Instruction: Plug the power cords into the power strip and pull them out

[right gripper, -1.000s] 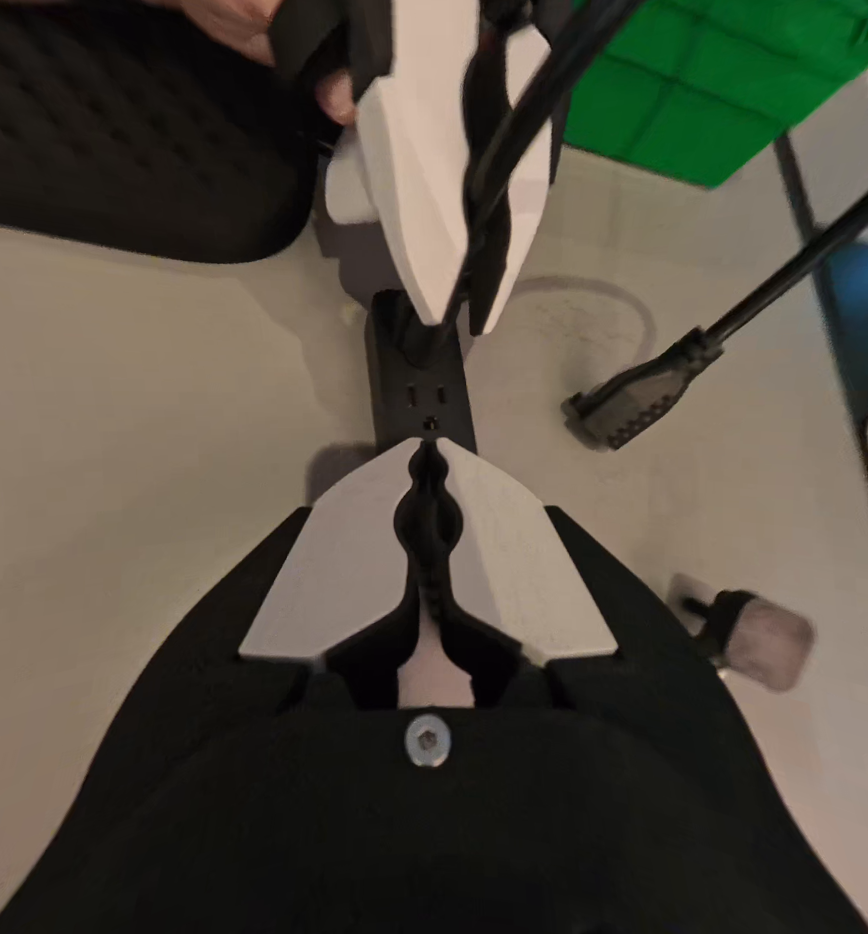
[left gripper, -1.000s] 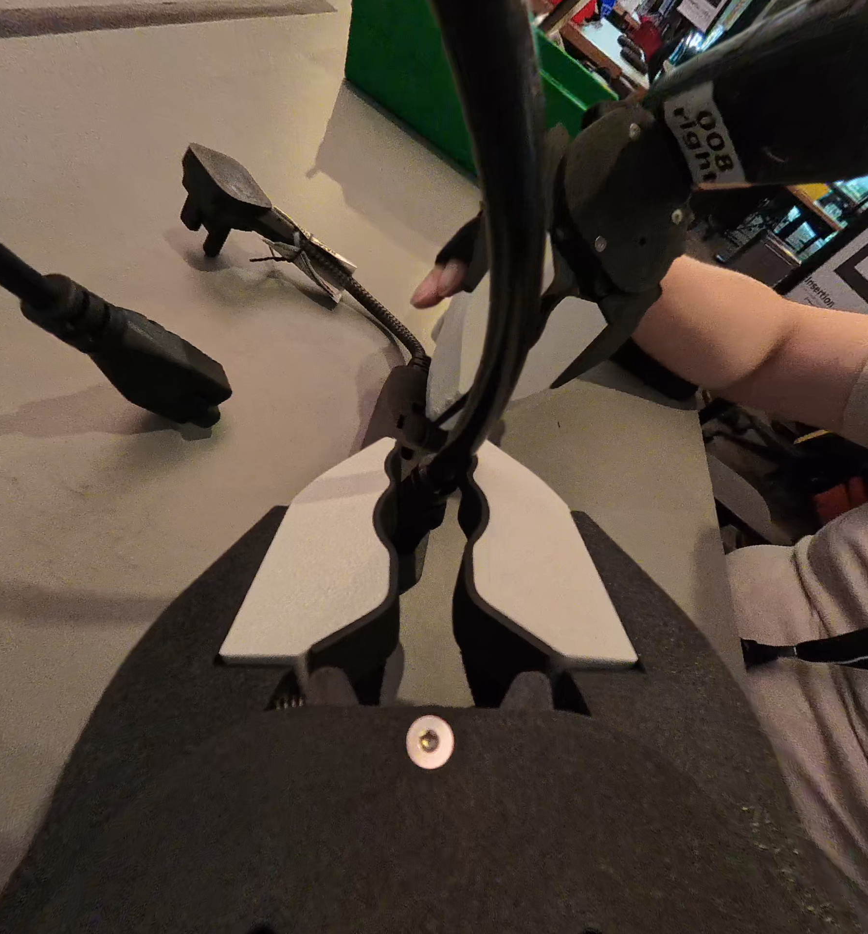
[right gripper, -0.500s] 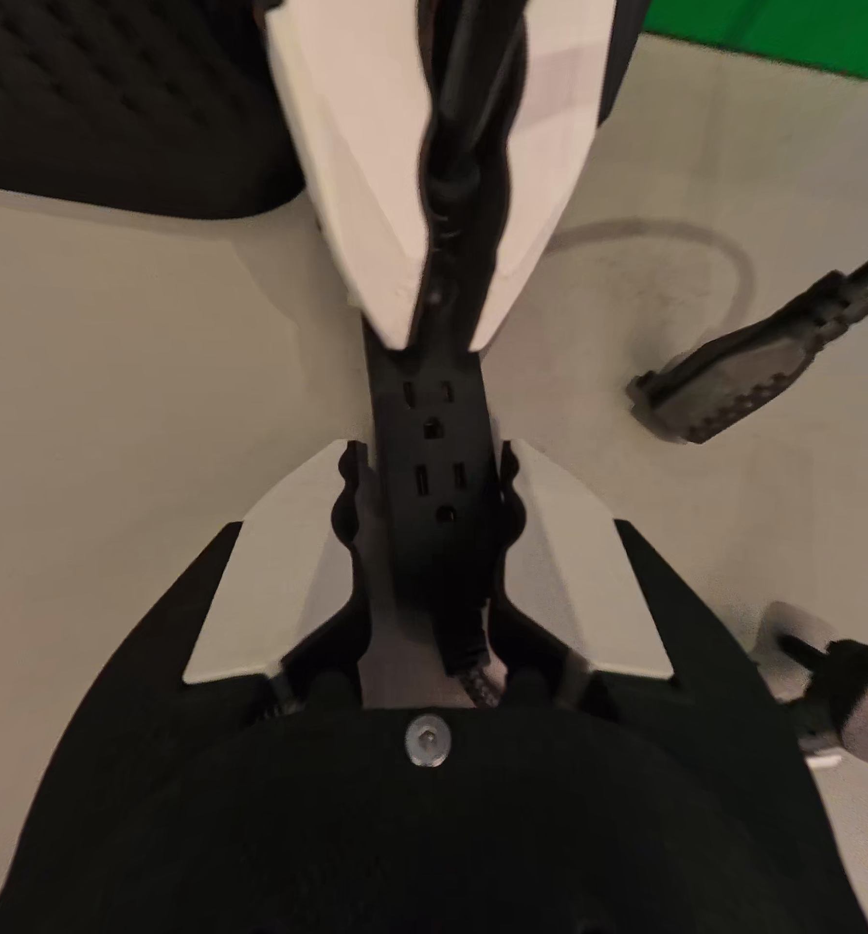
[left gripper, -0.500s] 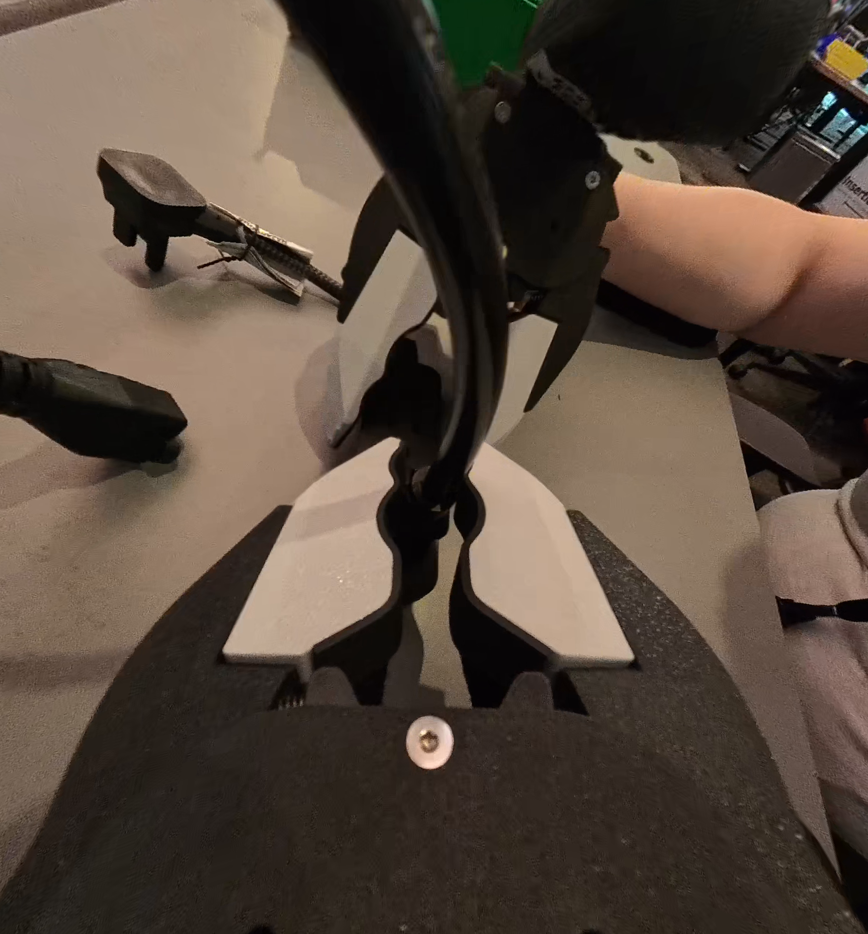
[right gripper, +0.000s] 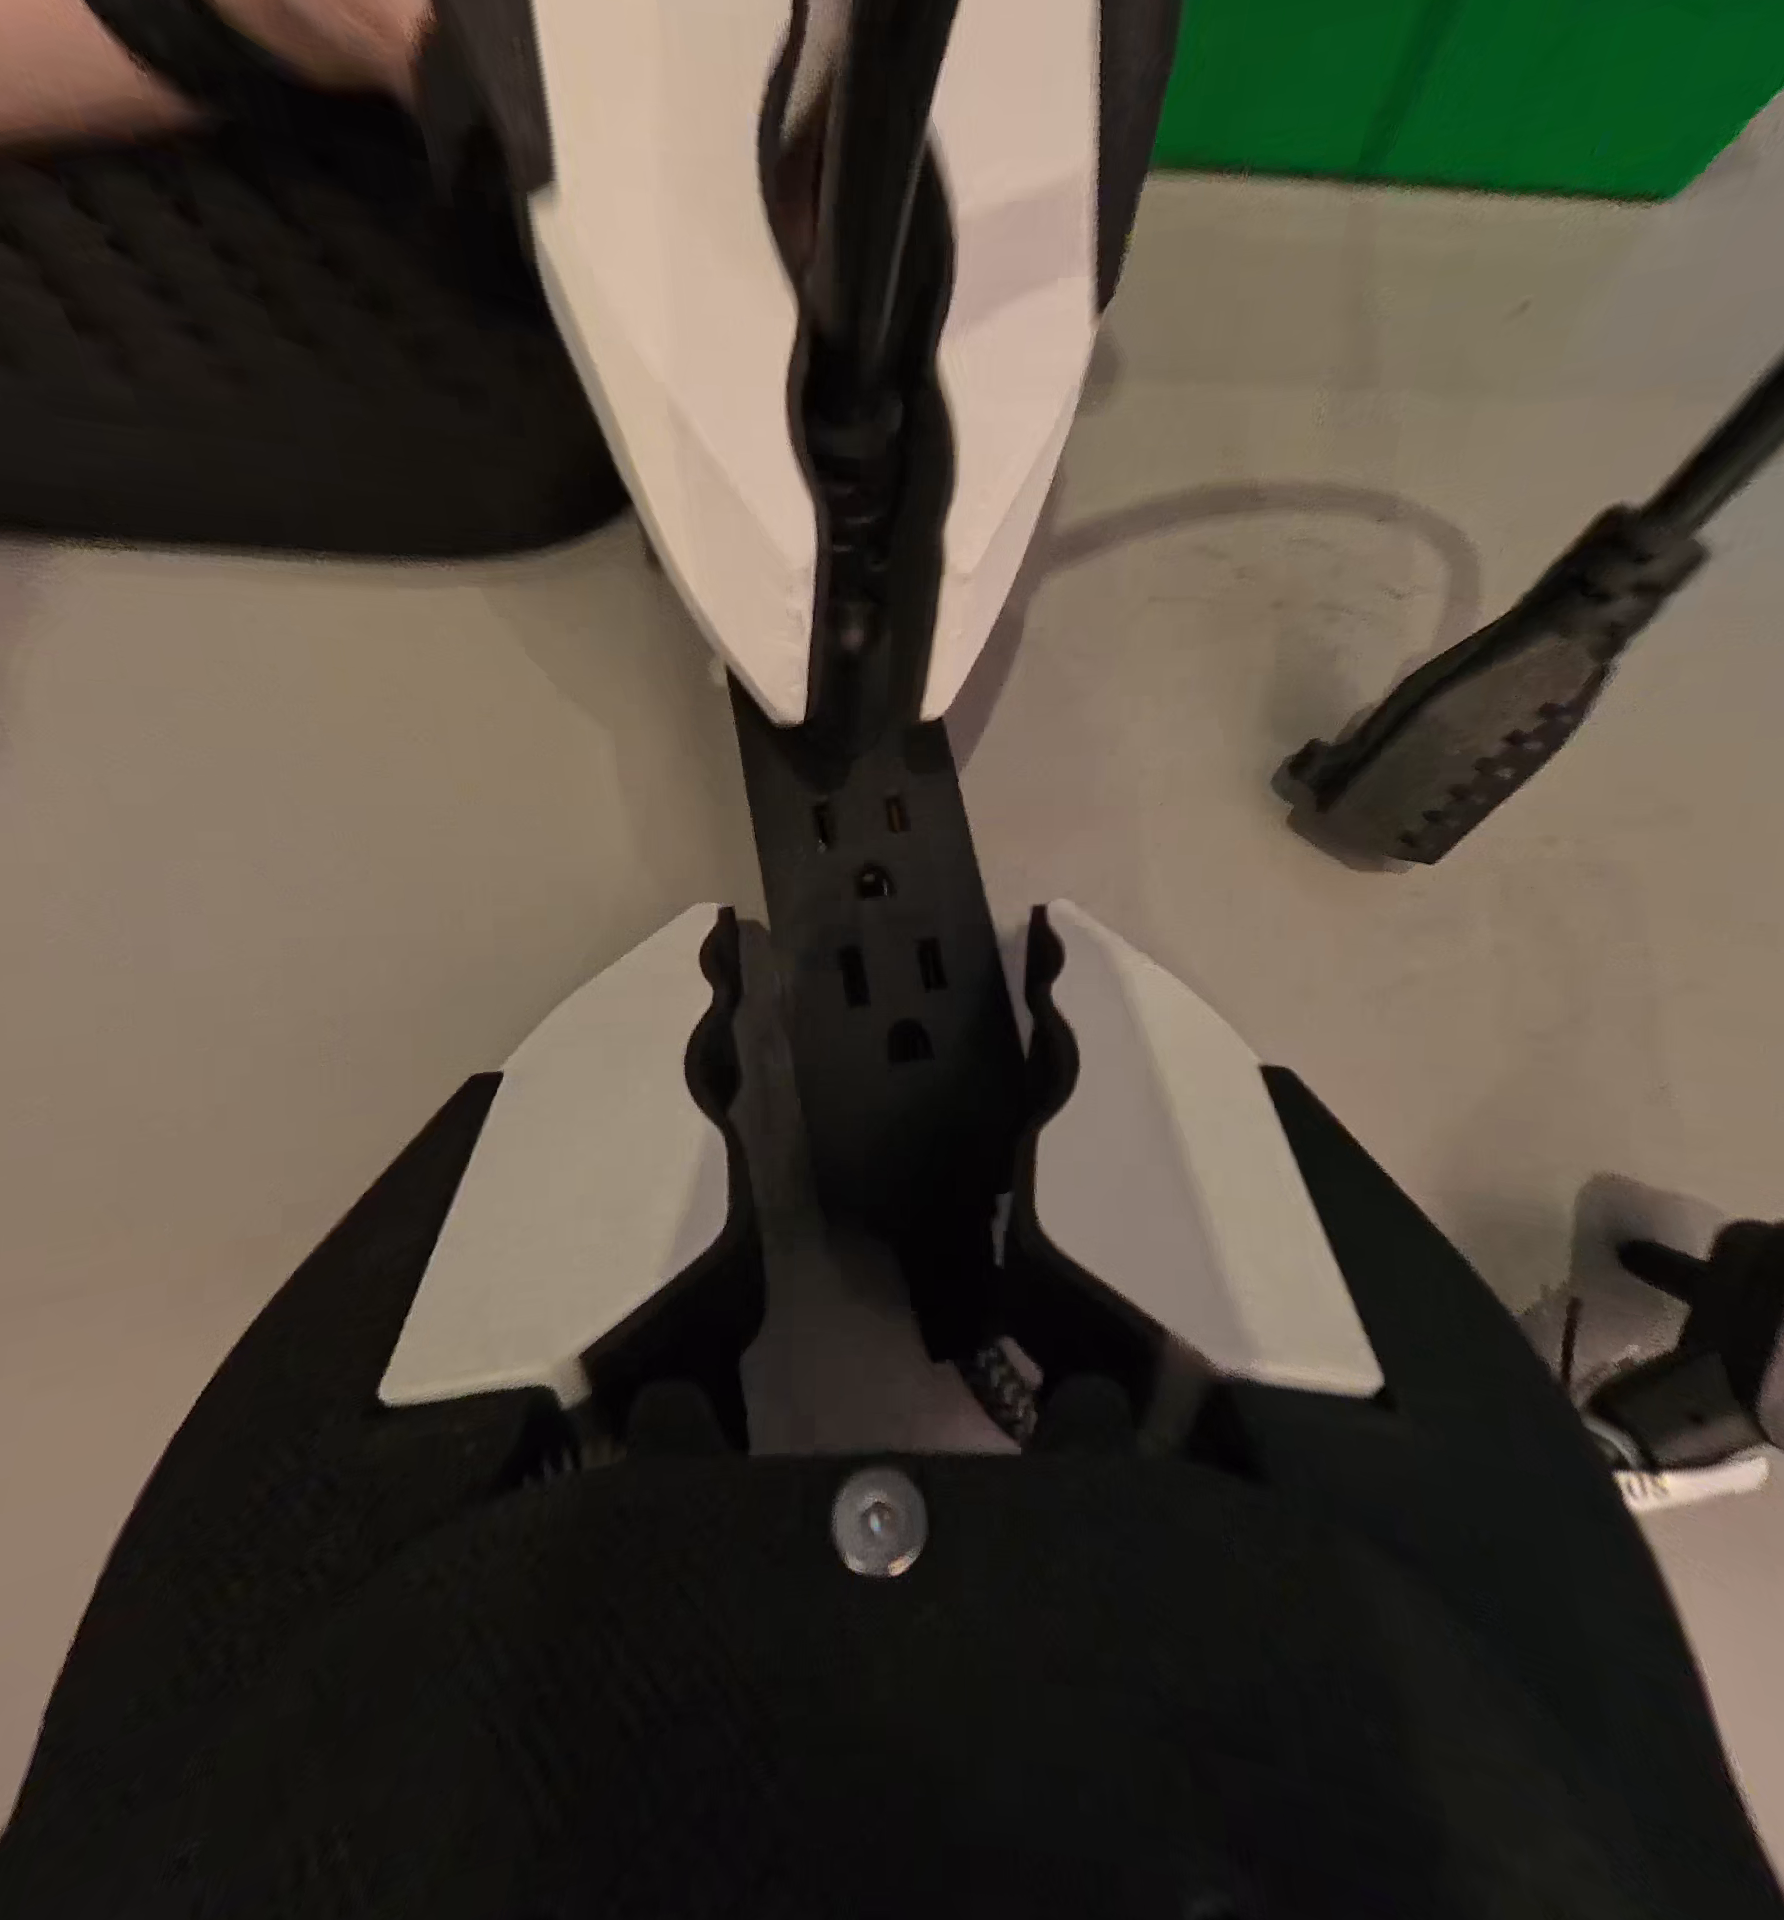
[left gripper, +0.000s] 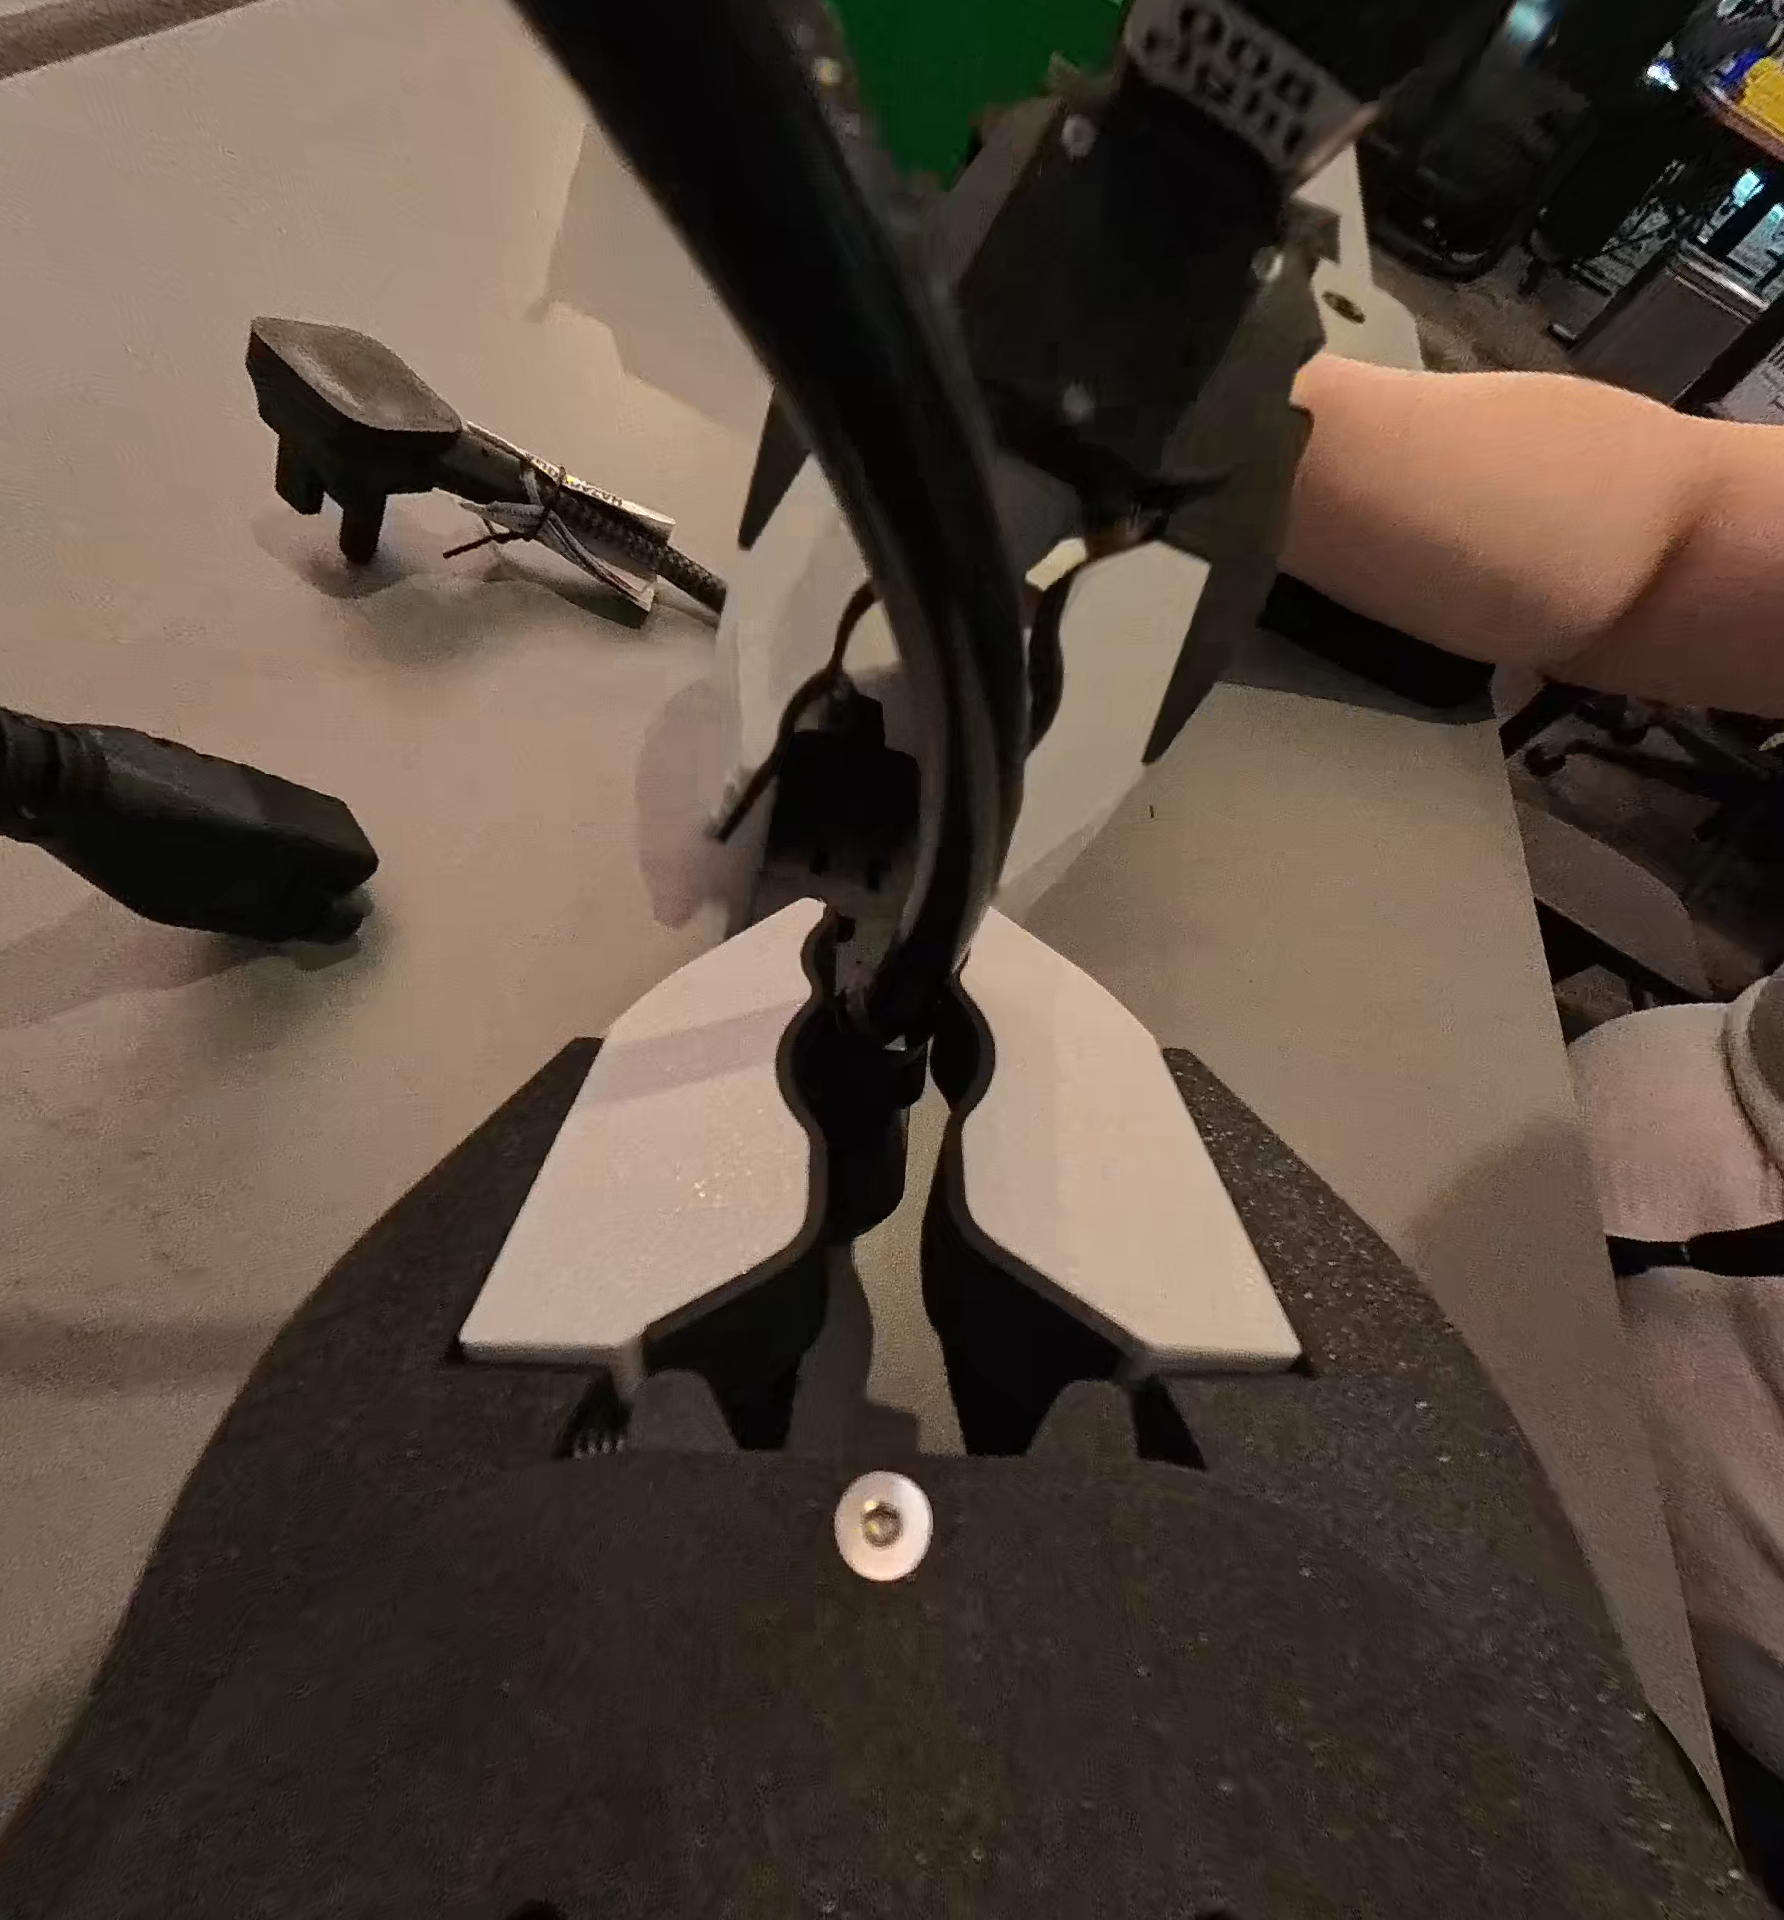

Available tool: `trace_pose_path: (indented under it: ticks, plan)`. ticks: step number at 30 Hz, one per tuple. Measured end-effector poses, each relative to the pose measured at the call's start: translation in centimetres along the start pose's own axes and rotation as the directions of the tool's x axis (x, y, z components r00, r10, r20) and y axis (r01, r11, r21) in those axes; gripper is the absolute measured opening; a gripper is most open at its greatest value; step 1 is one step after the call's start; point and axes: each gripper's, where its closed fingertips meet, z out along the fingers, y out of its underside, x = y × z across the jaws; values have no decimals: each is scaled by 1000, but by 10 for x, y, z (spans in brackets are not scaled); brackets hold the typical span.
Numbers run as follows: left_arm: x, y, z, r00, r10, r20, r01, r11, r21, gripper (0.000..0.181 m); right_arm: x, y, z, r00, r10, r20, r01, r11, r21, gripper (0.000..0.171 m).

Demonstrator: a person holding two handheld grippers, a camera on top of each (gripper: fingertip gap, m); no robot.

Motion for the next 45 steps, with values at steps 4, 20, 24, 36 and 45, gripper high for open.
trace_pose_path:
  ticks: [4,20,24,36,45]
  plan:
    - [-1,-1,0,1000,-9,-8,9,1000,-2,15,23,-23,-14,976,215,-42,-208,970,126,55]
    - [-1,-1,0,1000,0,4,0,1000,-16,15,25,0,-7,979,134,-151,-162,968,-190,58]
    - [-1,-1,1,1000,-4,2,4,1000,-12,15,24,-10,-1,973,180,-142,-198,972,-127,65]
    - [-1,-1,1,1000,-2,-2,2,1000,-12,15,2,0,1,997,71,12,-68,984,-167,77]
    - [3,-1,1,998,-43,-38,43,999,-7,30,0,12,18,999,-8,34,14,984,-176,47]
